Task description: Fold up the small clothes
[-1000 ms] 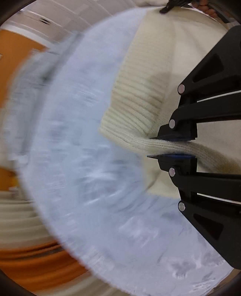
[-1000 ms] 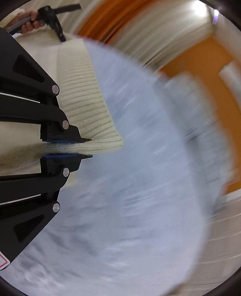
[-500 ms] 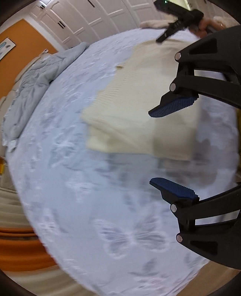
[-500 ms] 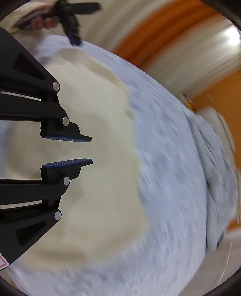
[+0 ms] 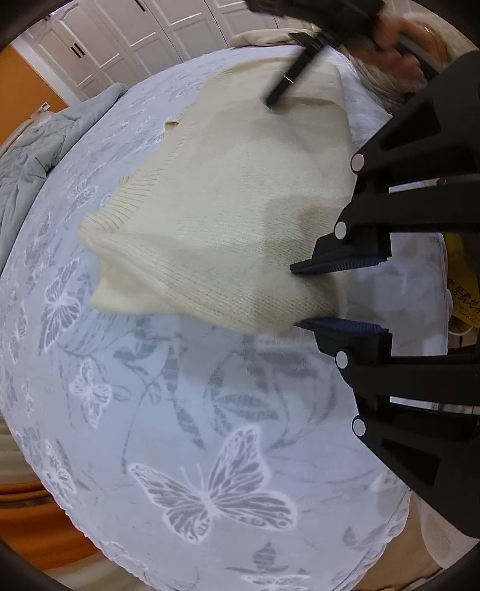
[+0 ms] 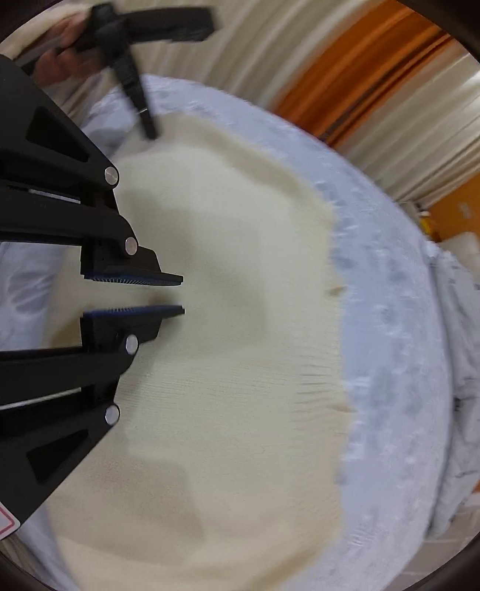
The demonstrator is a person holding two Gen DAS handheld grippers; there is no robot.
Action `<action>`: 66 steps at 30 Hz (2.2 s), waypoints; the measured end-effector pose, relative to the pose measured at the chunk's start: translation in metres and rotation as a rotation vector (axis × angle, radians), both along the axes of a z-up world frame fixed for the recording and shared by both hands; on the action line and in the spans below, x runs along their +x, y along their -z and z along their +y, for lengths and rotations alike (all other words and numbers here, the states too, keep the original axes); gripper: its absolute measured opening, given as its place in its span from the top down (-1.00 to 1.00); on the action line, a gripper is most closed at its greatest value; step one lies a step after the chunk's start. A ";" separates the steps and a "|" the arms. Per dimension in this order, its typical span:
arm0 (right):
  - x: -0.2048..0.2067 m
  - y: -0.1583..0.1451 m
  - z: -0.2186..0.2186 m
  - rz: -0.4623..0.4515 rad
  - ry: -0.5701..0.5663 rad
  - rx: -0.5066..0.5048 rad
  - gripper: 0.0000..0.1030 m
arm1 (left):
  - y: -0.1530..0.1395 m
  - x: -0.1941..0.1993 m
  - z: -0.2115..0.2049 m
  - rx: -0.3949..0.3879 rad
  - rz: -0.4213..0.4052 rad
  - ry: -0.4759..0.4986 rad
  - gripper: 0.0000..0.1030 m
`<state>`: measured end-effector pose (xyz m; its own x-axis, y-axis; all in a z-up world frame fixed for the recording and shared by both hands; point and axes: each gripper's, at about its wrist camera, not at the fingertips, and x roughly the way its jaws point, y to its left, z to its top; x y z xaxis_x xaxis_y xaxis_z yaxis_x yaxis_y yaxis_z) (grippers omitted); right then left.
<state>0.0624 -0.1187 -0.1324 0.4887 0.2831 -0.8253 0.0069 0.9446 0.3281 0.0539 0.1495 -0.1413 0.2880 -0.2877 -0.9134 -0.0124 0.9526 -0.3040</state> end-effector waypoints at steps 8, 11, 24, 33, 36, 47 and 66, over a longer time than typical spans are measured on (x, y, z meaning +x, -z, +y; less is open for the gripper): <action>0.060 0.044 0.019 0.073 -0.030 -0.129 0.87 | -0.010 0.000 0.004 0.010 -0.040 0.000 0.56; 0.052 0.018 0.012 0.052 -0.022 -0.118 0.86 | -0.053 -0.016 -0.005 0.072 -0.299 0.011 0.58; -0.020 0.033 -0.224 0.205 0.560 -0.085 0.97 | 0.002 0.035 -0.067 0.145 -0.155 0.018 0.45; 0.012 -0.034 -0.098 -0.028 0.178 -0.086 0.80 | -0.029 0.008 -0.007 0.115 -0.221 -0.218 -0.34; 0.041 -0.022 -0.047 0.002 0.074 -0.091 0.83 | -0.001 0.012 0.020 -0.004 -0.078 -0.330 -0.37; 0.065 0.041 -0.015 0.141 -0.006 -0.090 0.94 | 0.022 0.029 0.014 -0.187 -0.018 -0.269 0.23; -0.040 -0.042 -0.173 -0.018 0.308 0.057 0.72 | -0.125 0.015 -0.275 -0.054 -0.286 0.221 0.80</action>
<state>0.0224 -0.2916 -0.0901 0.5729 0.1653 -0.8028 0.2839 0.8788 0.3835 0.0689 -0.1252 -0.0160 0.4553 -0.4170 -0.7866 0.2847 0.9053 -0.3151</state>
